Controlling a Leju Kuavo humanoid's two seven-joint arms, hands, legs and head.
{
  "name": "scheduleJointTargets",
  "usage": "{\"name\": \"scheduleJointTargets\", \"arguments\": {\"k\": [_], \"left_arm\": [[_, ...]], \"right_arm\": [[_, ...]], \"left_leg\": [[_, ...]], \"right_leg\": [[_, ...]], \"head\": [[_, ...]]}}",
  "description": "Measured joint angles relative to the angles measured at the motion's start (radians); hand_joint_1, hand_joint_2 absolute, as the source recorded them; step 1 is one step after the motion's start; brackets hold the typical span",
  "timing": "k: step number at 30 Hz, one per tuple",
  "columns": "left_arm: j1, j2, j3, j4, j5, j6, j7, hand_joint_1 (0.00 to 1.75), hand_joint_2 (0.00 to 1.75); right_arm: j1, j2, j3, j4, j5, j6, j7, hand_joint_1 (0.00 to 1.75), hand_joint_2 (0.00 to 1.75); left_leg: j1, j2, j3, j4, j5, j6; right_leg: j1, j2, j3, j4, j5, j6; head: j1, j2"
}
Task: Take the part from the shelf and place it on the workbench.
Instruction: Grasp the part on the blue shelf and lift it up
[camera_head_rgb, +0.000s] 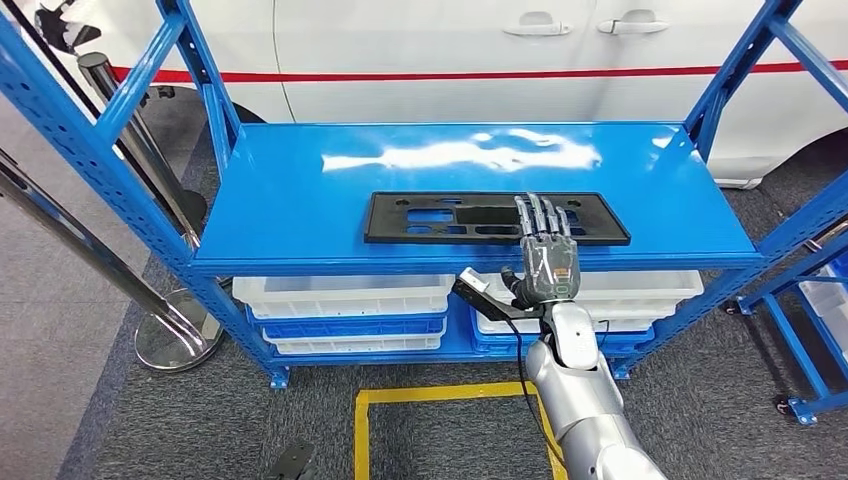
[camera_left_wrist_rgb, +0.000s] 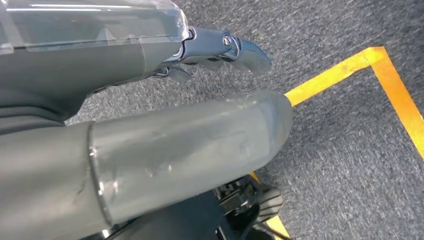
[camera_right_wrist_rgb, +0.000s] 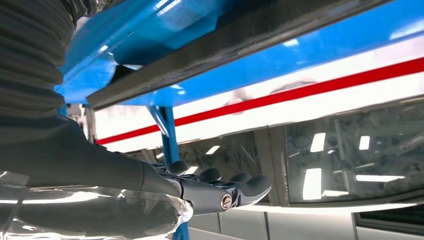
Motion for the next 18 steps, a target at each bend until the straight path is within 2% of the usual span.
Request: {"name": "scheduleJointTargets", "arguments": {"k": [1, 2, 3, 4, 8, 9, 10, 12, 13, 14, 15, 16, 17, 18], "left_arm": [[0.000, 0.000, 0.000, 0.000, 0.000, 0.000, 0.000, 0.00, 0.00], [-0.001, -0.001, 0.000, 0.000, 0.000, 0.000, 0.000, 0.00, 0.00], [-0.002, -0.001, 0.000, 0.000, 0.000, 0.000, 0.000, 0.00, 0.00], [-0.003, -0.001, 0.000, 0.000, 0.000, 0.000, 0.000, 0.00, 0.00], [-0.004, -0.001, 0.000, 0.000, 0.000, 0.000, -0.001, 0.00, 0.00], [-0.005, -0.001, -0.001, 0.000, 0.000, 0.000, -0.002, 0.00, 0.00], [-0.006, -0.001, -0.001, 0.000, 0.000, 0.000, -0.003, 0.00, 0.00], [-0.006, -0.001, -0.001, 0.000, 0.000, 0.000, -0.003, 0.00, 0.00], [-0.004, -0.001, -0.001, 0.000, 0.000, -0.001, -0.003, 0.00, 0.00], [-0.003, -0.001, -0.001, 0.000, 0.000, -0.001, -0.003, 0.00, 0.00], [-0.002, -0.001, -0.001, 0.000, 0.000, -0.001, -0.003, 0.00, 0.00], [-0.002, -0.001, -0.001, 0.000, 0.000, -0.001, -0.004, 0.00, 0.00], [-0.002, 0.000, -0.001, 0.000, 0.000, -0.002, -0.004, 0.00, 0.00], [-0.003, 0.000, -0.001, 0.000, 0.000, -0.002, -0.004, 0.00, 0.00]], "right_arm": [[-0.001, 0.000, 0.000, 0.000, -0.001, 0.000, 0.000, 0.00, 1.75], [-0.002, 0.000, 0.000, 0.000, -0.002, 0.000, 0.000, 0.00, 1.75], [-0.003, 0.000, 0.000, 0.001, -0.003, 0.000, 0.000, 0.00, 1.75], [-0.004, 0.000, 0.000, 0.001, -0.004, 0.000, 0.000, 0.00, 1.75], [-0.007, 0.000, 0.000, 0.001, -0.003, 0.000, 0.000, 0.00, 1.75], [-0.009, 0.001, 0.000, 0.001, -0.002, 0.000, 0.000, 0.00, 1.75], [-0.011, 0.001, 0.000, 0.002, -0.002, 0.000, 0.000, 0.00, 1.75], [-0.012, 0.002, 0.000, 0.004, -0.001, 0.000, 0.000, 0.00, 1.75], [-0.011, 0.002, 0.000, 0.005, 0.000, 0.000, 0.000, 0.00, 1.75], [-0.010, 0.002, 0.000, 0.006, 0.000, 0.000, 0.000, 0.00, 1.75], [-0.010, 0.002, 0.001, 0.006, 0.000, 0.000, 0.000, 0.00, 1.75], [-0.010, 0.002, 0.001, 0.006, 0.000, 0.000, 0.000, 0.00, 1.75], [-0.010, 0.002, 0.001, 0.006, 0.000, 0.000, 0.000, 0.00, 1.75], [-0.011, 0.002, 0.001, 0.006, -0.001, 0.000, 0.001, 0.00, 1.75]], "left_leg": [[0.000, 0.000, 0.006, 0.002, -0.008, -0.004], [-0.001, -0.001, 0.010, 0.006, -0.015, -0.009], [-0.003, -0.001, 0.012, 0.008, -0.021, -0.015], [-0.005, -0.001, 0.011, 0.009, -0.024, -0.020], [-0.002, 0.001, 0.012, 0.024, -0.044, -0.039], [-0.001, 0.001, -0.003, 0.060, -0.062, -0.043], [0.000, 0.001, -0.031, 0.117, -0.087, -0.046], [0.000, 0.001, -0.111, 0.251, -0.130, -0.049], [0.000, 0.001, -0.140, 0.290, -0.132, -0.050], [0.000, 0.001, -0.153, 0.293, -0.114, -0.049], [0.000, 0.001, -0.146, 0.257, -0.078, -0.045], [-0.002, 0.001, -0.122, 0.191, -0.032, -0.039], [-0.004, 0.001, -0.095, 0.125, 0.002, -0.031], [-0.007, 0.002, -0.070, 0.068, 0.022, -0.024]], "right_leg": [[-0.002, -0.001, 0.028, -0.069, 0.040, 0.000], [-0.001, -0.001, 0.056, -0.132, 0.066, -0.002], [0.000, -0.001, 0.075, -0.175, 0.078, -0.006], [0.002, -0.001, 0.083, -0.194, 0.076, -0.010], [0.003, 0.004, 0.094, -0.203, 0.063, -0.035], [0.002, 0.003, 0.102, -0.206, 0.060, -0.043], [0.003, 0.002, 0.109, -0.208, 0.055, -0.050], [0.007, 0.001, 0.118, -0.207, 0.046, -0.058], [0.009, 0.001, 0.122, -0.207, 0.042, -0.059], [0.011, 0.003, 0.127, -0.207, 0.037, -0.059], [0.012, 0.004, 0.133, -0.206, 0.032, -0.058], [0.013, 0.005, 0.141, -0.206, 0.026, -0.056], [0.015, 0.005, 0.149, -0.206, 0.020, -0.053], [0.016, 0.005, 0.153, -0.205, 0.015, -0.049]], "head": [[0.000, 0.000], [0.000, 0.000], [0.000, 0.000], [0.000, 0.000], [0.000, 0.000], [0.000, 0.000], [0.000, 0.000], [0.000, 0.000], [0.000, 0.000], [0.000, 0.000], [-0.001, 0.000], [0.000, 0.000], [0.000, 0.000], [0.000, 0.000]]}}
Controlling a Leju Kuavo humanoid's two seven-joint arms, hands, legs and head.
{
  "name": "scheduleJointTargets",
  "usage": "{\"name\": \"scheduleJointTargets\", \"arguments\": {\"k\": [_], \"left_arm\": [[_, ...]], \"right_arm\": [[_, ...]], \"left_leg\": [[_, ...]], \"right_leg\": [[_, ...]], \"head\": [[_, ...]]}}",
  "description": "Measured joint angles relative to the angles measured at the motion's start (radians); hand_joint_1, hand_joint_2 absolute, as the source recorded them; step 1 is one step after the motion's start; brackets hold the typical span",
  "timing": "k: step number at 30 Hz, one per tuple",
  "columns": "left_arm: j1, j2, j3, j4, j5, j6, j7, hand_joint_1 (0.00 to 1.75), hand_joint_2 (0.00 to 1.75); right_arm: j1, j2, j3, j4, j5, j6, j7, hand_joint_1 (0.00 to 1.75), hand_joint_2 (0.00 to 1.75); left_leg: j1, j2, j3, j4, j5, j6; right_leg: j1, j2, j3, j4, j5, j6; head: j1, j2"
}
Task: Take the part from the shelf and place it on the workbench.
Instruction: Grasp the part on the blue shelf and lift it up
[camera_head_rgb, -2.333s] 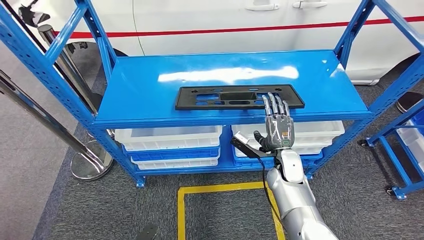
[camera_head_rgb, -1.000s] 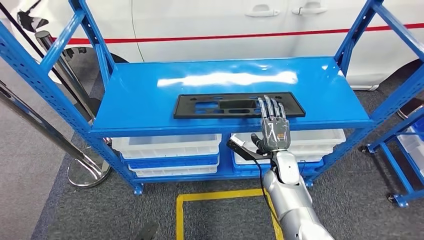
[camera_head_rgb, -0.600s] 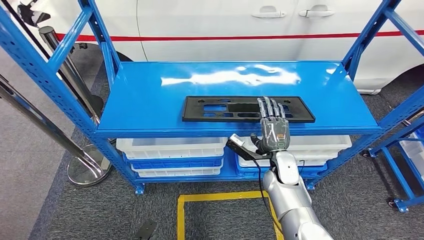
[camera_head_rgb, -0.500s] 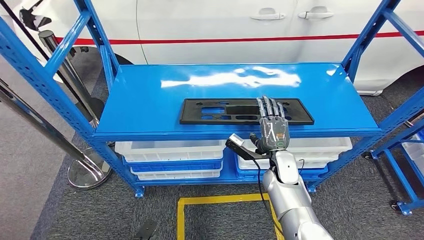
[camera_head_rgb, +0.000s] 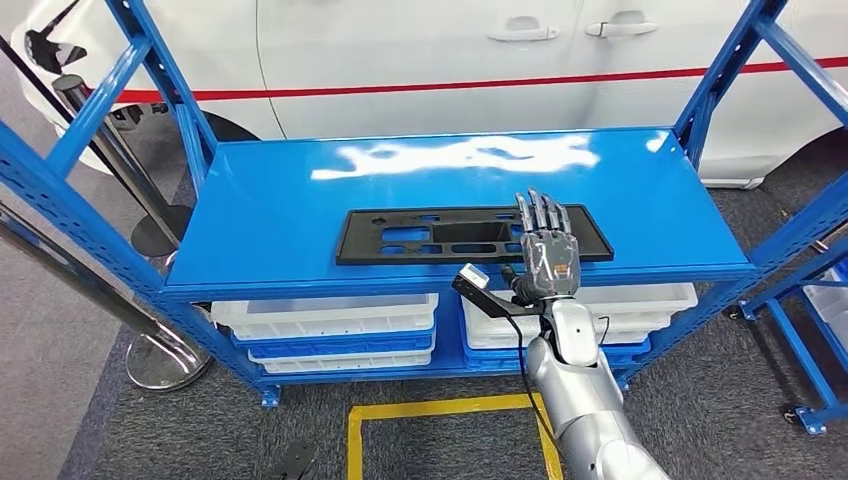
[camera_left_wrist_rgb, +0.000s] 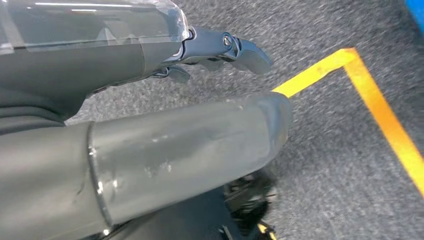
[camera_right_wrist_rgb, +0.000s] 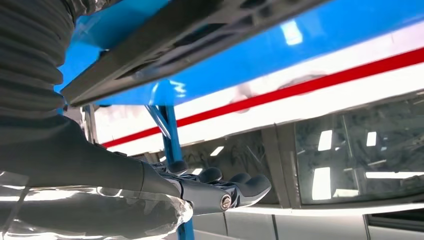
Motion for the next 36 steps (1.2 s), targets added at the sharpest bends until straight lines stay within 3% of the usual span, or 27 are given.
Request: {"name": "scheduleJointTargets", "arguments": {"k": [1, 4, 6, 9, 10, 11, 12, 14, 15, 17, 20, 22, 24, 26, 27, 30, 32, 36], "left_arm": [[0.000, 0.000, 0.000, 0.000, 0.000, 0.000, 0.000, 0.00, 0.00], [0.001, 0.000, -0.001, 0.000, 0.001, 0.000, -0.002, 0.00, 0.00], [0.000, 0.000, -0.001, 0.000, 0.006, 0.002, -0.003, 0.00, 0.00], [-0.004, 0.000, -0.001, 0.000, 0.016, 0.012, -0.003, 0.00, 0.00], [-0.004, 0.000, 0.000, 0.000, 0.018, 0.014, -0.002, 0.00, 0.00], [-0.004, 0.000, 0.000, 0.000, 0.019, 0.015, -0.003, 0.00, 0.00], [-0.003, -0.001, 0.000, 0.000, 0.020, 0.016, -0.003, 0.00, 0.00], [-0.003, -0.001, 0.000, 0.000, 0.022, 0.018, -0.008, 0.00, 0.00], [-0.004, -0.002, 0.000, 0.000, 0.023, 0.018, -0.012, 0.00, 0.00], [-0.006, -0.002, 0.001, 0.000, 0.028, 0.021, -0.020, 0.00, 0.00], [-0.010, -0.001, 0.001, 0.000, 0.037, 0.023, -0.030, 0.00, 0.00], [-0.017, -0.001, 0.002, 0.000, 0.041, 0.025, -0.036, 0.00, 0.00], [-0.021, -0.001, 0.003, 0.000, 0.046, 0.028, -0.041, 0.00, 0.00], [-0.022, -0.001, 0.003, 0.000, 0.051, 0.031, -0.045, 0.00, 0.00], [-0.023, -0.001, 0.004, 0.000, 0.054, 0.033, -0.046, 0.00, 0.00], [-0.030, 0.001, 0.007, 0.000, 0.066, 0.037, -0.054, 0.00, 0.00], [-0.037, 0.003, 0.012, 0.000, 0.078, 0.038, -0.063, 0.00, 0.00], [-0.043, 0.002, 0.025, 0.000, 0.104, 0.045, -0.082, 0.00, 0.00]], "right_arm": [[0.000, 0.000, 0.000, 0.000, -0.001, 0.000, 0.000, 0.00, 1.75], [0.000, 0.000, 0.001, -0.001, -0.003, 0.000, 0.002, 0.00, 1.75], [-0.001, 0.000, 0.002, -0.002, -0.004, 0.000, 0.002, 0.00, 1.75], [0.002, 0.000, 0.002, -0.003, -0.006, 0.000, 0.003, 0.00, 1.75], [0.006, 0.000, 0.002, -0.003, -0.008, 0.000, 0.004, 0.00, 1.75], [0.008, 0.000, 0.002, -0.003, -0.009, 0.000, 0.004, 0.00, 1.75], [0.009, 0.000, 0.002, -0.003, -0.012, 0.000, 0.003, 0.00, 1.75], [0.008, 0.000, 0.002, -0.004, -0.018, 0.000, 0.000, 0.00, 1.75], [0.006, 0.000, 0.002, -0.005, -0.021, 0.000, -0.002, 0.00, 1.75], [0.004, -0.001, 0.002, -0.006, -0.023, 0.000, -0.008, 0.00, 1.75], [0.001, -0.002, 0.002, -0.010, -0.026, 0.000, -0.017, 0.00, 1.75], [-0.006, -0.002, 0.002, -0.011, -0.029, 0.000, -0.022, 0.77, 1.75], [-0.011, -0.002, 0.002, -0.010, -0.030, 0.000, -0.026, 1.64, 1.75], [-0.013, -0.002, 0.002, -0.007, -0.032, 0.000, -0.029, 1.75, 1.75], [-0.014, -0.002, 0.002, -0.006, -0.032, 0.000, -0.031, 1.75, 1.75], [-0.023, -0.001, 0.002, -0.006, -0.035, 0.000, -0.034, 1.75, 1.75], [-0.032, -0.002, 0.002, -0.006, -0.036, 0.000, -0.034, 1.75, 1.75], [-0.041, -0.003, 0.002, -0.006, -0.045, 0.000, -0.034, 1.75, 1.75]], "left_leg": [[-0.004, 0.000, 0.016, -0.035, 0.006, 0.005], [-0.006, -0.001, 0.033, -0.062, 0.001, 0.018], [-0.001, 0.000, 0.048, -0.073, 0.003, 0.028], [0.000, 0.000, 0.057, -0.076, -0.003, 0.037], [0.000, 0.000, 0.059, -0.075, -0.006, 0.037], [0.000, 0.000, 0.062, -0.074, -0.010, 0.036], [0.001, -0.001, 0.066, -0.072, -0.015, 0.034], [0.003, -0.001, 0.077, -0.066, -0.028, 0.027], [0.004, -0.002, 0.080, -0.063, -0.033, 0.023], [0.002, -0.001, 0.079, -0.060, -0.039, 0.011], [0.001, -0.001, 0.079, -0.049, -0.047, -0.005], [0.005, 0.000, 0.051, 0.014, -0.081, -0.013], [0.006, 0.000, -0.014, 0.140, -0.136, -0.018], [0.006, 0.000, -0.066, 0.218, -0.156, -0.019], [0.006, 0.000, -0.068, 0.205, -0.137, -0.017], [0.002, 0.000, 0.000, 0.022, -0.030, -0.002], [-0.004, 0.000, 0.027, -0.050, -0.010, 0.006], [0.000, 0.001, 0.038, -0.071, 0.009, 0.022]], "right_leg": [[0.000, 0.000, 0.003, -0.001, -0.003, 0.005], [-0.001, -0.001, 0.007, 0.002, -0.001, 0.021], [-0.003, -0.001, -0.008, 0.040, -0.022, 0.029], [-0.008, -0.001, -0.102, 0.203, -0.093, 0.043], [-0.011, -0.002, -0.133, 0.246, -0.103, 0.047], [-0.013, -0.002, -0.151, 0.260, -0.095, 0.050], [-0.016, -0.003, -0.149, 0.235, -0.066, 0.052], [-0.019, -0.004, -0.105, 0.112, 0.018, 0.053], [-0.017, -0.005, -0.085, 0.053, 0.041, 0.050], [-0.011, -0.005, -0.071, 0.006, 0.050, 0.035], [-0.011, -0.003, -0.062, -0.002, 0.055, 0.011], [-0.013, -0.004, -0.051, -0.007, 0.054, 0.002], [-0.010, -0.005, -0.048, -0.007, 0.051, -0.005], [-0.007, -0.005, -0.047, -0.006, 0.048, -0.008], [-0.005, -0.004, -0.046, -0.005, 0.047, -0.009], [-0.001, -0.003, -0.040, -0.003, 0.044, -0.007], [0.001, -0.003, -0.042, -0.002, 0.043, 0.000], [0.000, -0.003, -0.050, 0.013, 0.030, 0.023]], "head": [[0.000, 0.000], [0.000, 0.000], [0.000, 0.000], [0.001, 0.000], [0.001, 0.000], [0.000, 0.000], [0.000, 0.000], [0.000, 0.000], [0.001, 0.000], [0.001, 0.000], [0.000, 0.000], [0.000, 0.000], [0.000, 0.000], [0.000, 0.000], [0.000, 0.000], [0.000, 0.000], [0.000, 0.000], [0.000, 0.000]]}}
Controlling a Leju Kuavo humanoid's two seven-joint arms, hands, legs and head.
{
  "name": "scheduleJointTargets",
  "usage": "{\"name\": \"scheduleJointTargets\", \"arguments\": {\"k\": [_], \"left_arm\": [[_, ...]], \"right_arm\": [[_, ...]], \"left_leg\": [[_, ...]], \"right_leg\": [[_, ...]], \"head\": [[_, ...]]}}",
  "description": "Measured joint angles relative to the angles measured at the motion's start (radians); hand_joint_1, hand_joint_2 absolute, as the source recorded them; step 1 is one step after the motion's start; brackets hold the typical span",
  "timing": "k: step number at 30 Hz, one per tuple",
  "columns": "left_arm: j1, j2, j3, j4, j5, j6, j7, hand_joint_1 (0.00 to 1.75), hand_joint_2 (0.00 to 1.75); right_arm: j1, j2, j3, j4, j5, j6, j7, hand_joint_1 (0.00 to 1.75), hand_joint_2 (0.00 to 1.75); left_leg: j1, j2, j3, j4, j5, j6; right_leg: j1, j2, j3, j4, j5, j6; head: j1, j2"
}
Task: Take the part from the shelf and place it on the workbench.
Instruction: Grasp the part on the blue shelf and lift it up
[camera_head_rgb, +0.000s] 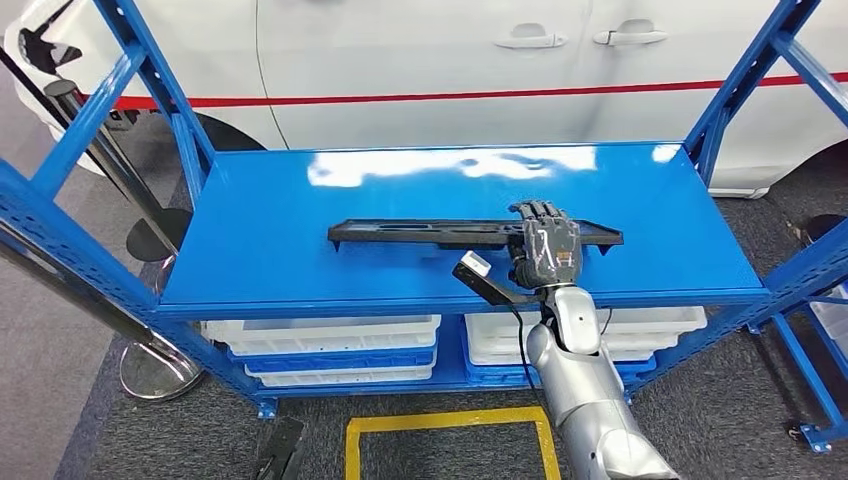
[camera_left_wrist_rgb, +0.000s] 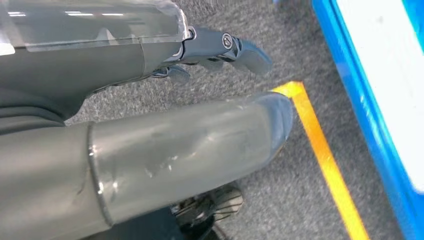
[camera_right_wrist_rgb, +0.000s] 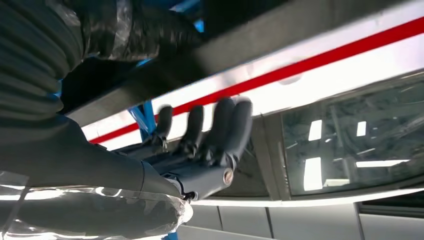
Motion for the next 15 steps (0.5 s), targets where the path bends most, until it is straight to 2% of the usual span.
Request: {"name": "scheduleJointTargets", "arguments": {"k": [1, 4, 5, 6, 7, 8, 10, 11, 14, 15], "left_arm": [[-0.003, 0.000, 0.004, 0.000, 0.005, 0.001, -0.004, 0.00, 0.00], [-0.008, -0.001, 0.015, 0.000, 0.019, 0.002, -0.010, 0.00, 0.00], [-0.008, -0.001, 0.018, 0.000, 0.022, 0.002, -0.011, 0.00, 0.00], [-0.008, -0.001, 0.022, 0.000, 0.027, 0.002, -0.012, 0.00, 0.00], [-0.008, -0.001, 0.026, 0.000, 0.032, 0.003, -0.015, 0.00, 0.00], [-0.009, -0.001, 0.030, 0.000, 0.037, 0.005, -0.017, 0.00, 0.00], [-0.012, 0.000, 0.038, 0.000, 0.048, 0.009, -0.023, 0.00, 0.00], [-0.014, 0.000, 0.041, 0.000, 0.051, 0.011, -0.024, 0.00, 0.00], [-0.017, 0.000, 0.050, 0.000, 0.054, 0.013, -0.027, 0.00, 0.00], [-0.017, 0.000, 0.052, 0.000, 0.055, 0.013, -0.027, 0.00, 0.00]], "right_arm": [[-0.003, -0.001, 0.000, 0.000, -0.004, 0.000, -0.001, 1.75, 1.75], [-0.007, -0.005, 0.000, 0.000, -0.012, 0.000, -0.008, 1.75, 1.75], [-0.006, -0.006, 0.000, 0.001, -0.014, 0.000, -0.010, 1.75, 1.75], [-0.006, -0.007, 0.000, 0.002, -0.015, 0.000, -0.013, 1.75, 1.75], [-0.007, -0.008, 0.000, 0.002, -0.016, 0.000, -0.016, 1.75, 1.75], [-0.008, -0.008, 0.000, 0.001, -0.017, 0.000, -0.019, 1.75, 1.75], [-0.012, -0.008, 0.000, -0.002, -0.021, 0.000, -0.025, 1.75, 1.75], [-0.013, -0.008, 0.000, -0.003, -0.023, 0.000, -0.027, 1.75, 1.75], [-0.015, -0.009, 0.000, -0.007, -0.025, 0.000, -0.032, 1.75, 1.75], [-0.017, -0.010, 0.000, -0.008, -0.025, 0.000, -0.032, 1.75, 1.75]], "left_leg": [[0.003, 0.001, 0.002, -0.006, 0.005, 0.004], [0.004, 0.002, 0.002, -0.007, 0.006, 0.009], [0.004, 0.002, 0.002, -0.005, 0.005, 0.009], [0.005, 0.002, 0.002, -0.003, 0.003, 0.008], [0.006, 0.002, 0.002, 0.000, 0.001, 0.006], [0.007, 0.001, 0.002, 0.005, -0.003, 0.002], [0.005, 0.001, -0.001, 0.017, -0.012, -0.010], [0.003, 0.000, -0.003, 0.020, -0.014, -0.015], [0.004, 0.000, -0.003, 0.020, -0.017, -0.030], [0.006, 0.000, -0.007, 0.032, -0.027, -0.035]], "right_leg": [[-0.001, 0.000, -0.015, 0.033, -0.022, 0.005], [-0.008, 0.000, -0.101, 0.213, -0.106, 0.017], [-0.011, -0.001, -0.121, 0.249, -0.111, 0.021], [-0.014, -0.001, -0.123, 0.249, -0.098, 0.024], [-0.018, -0.002, -0.105, 0.210, -0.068, 0.026], [-0.021, -0.003, -0.073, 0.143, -0.033, 0.028], [-0.021, -0.003, -0.017, 0.029, 0.007, 0.025], [-0.020, -0.003, -0.006, 0.004, 0.011, 0.021], [-0.017, -0.001, -0.004, -0.005, 0.010, 0.001], [-0.017, -0.002, -0.001, -0.008, 0.012, -0.006]], "head": [[0.000, 0.000], [0.000, 0.000], [0.000, 0.000], [0.000, 0.000], [0.000, 0.000], [0.000, 0.000], [0.000, 0.000], [0.000, 0.000], [0.000, 0.000], [0.000, 0.000]]}}
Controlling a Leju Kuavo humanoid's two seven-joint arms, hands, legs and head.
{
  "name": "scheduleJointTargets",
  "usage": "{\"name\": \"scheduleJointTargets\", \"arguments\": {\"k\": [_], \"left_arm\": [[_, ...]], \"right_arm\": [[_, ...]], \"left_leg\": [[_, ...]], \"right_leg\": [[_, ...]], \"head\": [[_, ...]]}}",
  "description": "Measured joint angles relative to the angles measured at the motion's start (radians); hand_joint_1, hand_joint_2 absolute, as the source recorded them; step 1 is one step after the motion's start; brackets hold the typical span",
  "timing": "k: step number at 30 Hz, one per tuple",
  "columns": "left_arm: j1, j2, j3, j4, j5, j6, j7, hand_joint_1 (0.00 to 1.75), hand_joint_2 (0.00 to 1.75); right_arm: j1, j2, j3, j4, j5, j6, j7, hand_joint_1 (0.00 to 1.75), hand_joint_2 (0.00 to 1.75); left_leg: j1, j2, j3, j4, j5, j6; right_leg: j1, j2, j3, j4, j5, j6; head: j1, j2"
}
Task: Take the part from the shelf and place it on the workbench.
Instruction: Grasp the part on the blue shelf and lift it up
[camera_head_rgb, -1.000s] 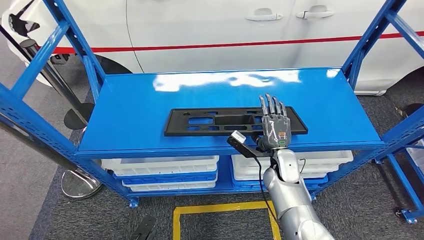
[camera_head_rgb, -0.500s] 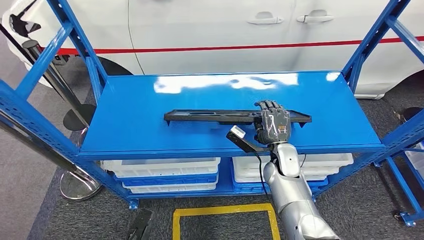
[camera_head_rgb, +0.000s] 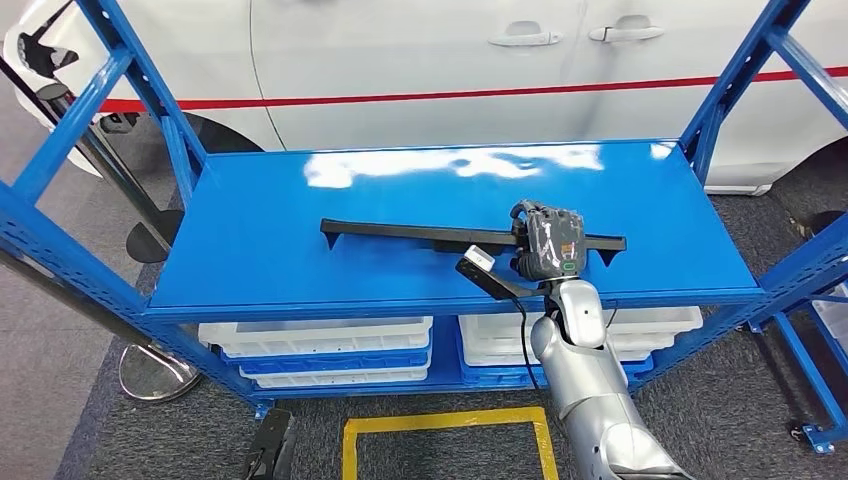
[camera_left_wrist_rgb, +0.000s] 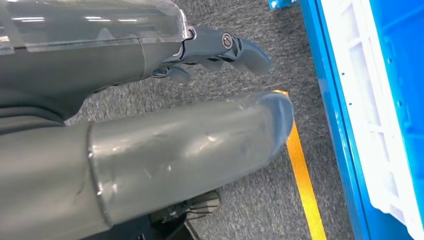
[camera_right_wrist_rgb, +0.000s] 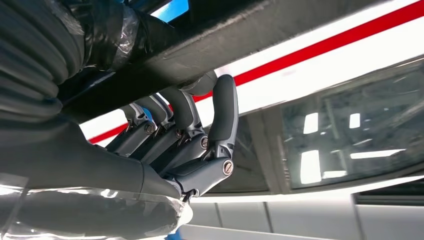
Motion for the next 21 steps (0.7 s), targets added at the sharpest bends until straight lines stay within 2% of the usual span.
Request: {"name": "scheduleJointTargets", "arguments": {"k": [2, 4, 5, 6, 7, 9, 10, 11, 12, 15, 17, 19, 20, 21], "left_arm": [[-0.001, 0.000, 0.002, 0.000, 0.000, 0.000, 0.000, 0.00, 0.00], [-0.001, 0.000, 0.003, 0.000, 0.001, 0.000, 0.000, 0.00, 0.00], [-0.001, 0.000, 0.004, 0.000, 0.001, 0.000, 0.000, 0.00, 0.00], [0.000, 0.000, 0.006, 0.000, 0.002, 0.000, 0.000, 0.00, 0.00], [-0.001, 0.000, 0.007, 0.000, 0.004, 0.001, -0.001, 0.00, 0.00], [-0.004, 0.001, 0.010, 0.000, 0.009, 0.004, -0.001, 0.00, 0.00], [-0.006, 0.002, 0.012, 0.000, 0.013, 0.006, -0.001, 0.00, 0.00], [-0.008, 0.003, 0.014, 0.000, 0.017, 0.009, -0.001, 0.00, 0.00], [-0.010, 0.003, 0.016, 0.000, 0.020, 0.011, -0.001, 0.00, 0.00], [-0.013, 0.003, 0.023, 0.000, 0.032, 0.014, -0.003, 0.00, 0.00], [-0.018, 0.004, 0.028, 0.000, 0.043, 0.014, -0.008, 0.00, 0.00], [-0.022, 0.004, 0.034, 0.000, 0.055, 0.015, -0.015, 0.00, 0.00], [-0.022, 0.004, 0.038, 0.000, 0.062, 0.016, -0.018, 0.00, 0.00], [-0.022, 0.004, 0.043, 0.000, 0.069, 0.019, -0.021, 0.00, 0.00]], "right_arm": [[-0.002, 0.000, 0.000, -0.002, 0.000, 0.000, 0.000, 1.75, 1.75], [-0.002, 0.000, 0.000, -0.003, 0.000, 0.000, 0.000, 1.75, 1.75], [-0.001, 0.000, 0.000, -0.003, 0.000, 0.000, -0.001, 1.75, 1.75], [-0.001, 0.000, 0.000, -0.003, 0.000, 0.000, -0.001, 1.75, 1.75], [-0.001, 0.000, 0.000, -0.003, -0.001, 0.000, -0.003, 1.75, 1.75], [-0.005, 0.000, 0.000, -0.004, -0.003, 0.000, -0.007, 1.75, 1.75], [-0.008, -0.001, 0.000, -0.004, -0.005, 0.000, -0.010, 1.75, 1.75], [-0.012, -0.001, 0.000, -0.004, -0.008, 0.000, -0.013, 1.75, 1.75], [-0.014, -0.001, 0.000, -0.005, -0.011, 0.000, -0.017, 1.75, 1.75], [-0.020, -0.002, 0.000, -0.011, -0.021, 0.000, -0.031, 1.75, 1.75], [-0.026, -0.002, 0.000, -0.017, -0.030, 0.000, -0.045, 1.75, 1.75], [-0.031, -0.002, 0.000, -0.024, -0.045, 0.000, -0.065, 1.75, 1.75], [-0.031, -0.002, -0.001, -0.030, -0.053, 0.000, -0.078, 1.75, 1.75], [-0.031, -0.002, -0.001, -0.036, -0.060, 0.000, -0.091, 1.75, 1.75]], "left_leg": [[0.002, 0.000, -0.034, 0.078, -0.048, -0.007], [0.003, 0.000, -0.093, 0.204, -0.104, -0.010], [0.003, 0.000, -0.114, 0.247, -0.115, -0.011], [0.003, 0.000, -0.120, 0.255, -0.106, -0.011], [0.003, 0.000, -0.108, 0.227, -0.080, -0.008], [0.001, 0.000, -0.048, 0.099, -0.014, 0.001], [-0.001, 0.000, -0.021, 0.041, 0.005, 0.006], [-0.004, 0.000, -0.004, 0.004, 0.013, 0.010], [-0.006, -0.001, 0.001, -0.010, 0.012, 0.013], [-0.003, 0.000, 0.007, -0.024, 0.020, 0.026], [0.002, 0.002, 0.011, -0.035, 0.027, 0.037], [0.000, 0.002, 0.010, -0.034, 0.028, 0.041], [0.000, 0.002, 0.010, -0.033, 0.027, 0.042], [0.000, 0.001, 0.009, -0.031, 0.026, 0.041]], "right_leg": [[-0.002, -0.001, 0.004, -0.006, 0.003, -0.012], [0.001, -0.001, 0.003, -0.006, 0.002, -0.016], [0.002, -0.001, 0.004, -0.005, 0.001, -0.017], [0.004, 0.000, 0.004, -0.005, 0.001, -0.017], [0.005, 0.000, 0.004, -0.004, 0.001, -0.018], [0.006, 0.002, 0.006, -0.003, -0.001, -0.016], [0.008, 0.003, 0.005, -0.002, -0.001, -0.013], [0.009, 0.004, 0.003, -0.001, -0.001, -0.009], [0.009, 0.004, 0.002, -0.002, 0.000, -0.004], [0.008, 0.004, 0.000, 0.001, -0.003, 0.012], [0.007, 0.003, -0.028, 0.062, -0.044, 0.019], [0.005, 0.002, -0.087, 0.188, -0.103, 0.024], [0.005, 0.002, -0.114, 0.241, -0.119, 0.026], [0.005, 0.001, -0.127, 0.265, -0.118, 0.027]], "head": [[0.000, 0.000], [0.000, 0.000], [0.000, 0.000], [0.000, 0.000], [0.000, 0.000], [0.000, 0.000], [0.000, 0.000], [0.000, 0.000], [0.000, 0.000], [0.000, 0.000], [0.001, 0.000], [0.001, 0.000], [0.001, 0.000], [0.000, 0.000]]}}
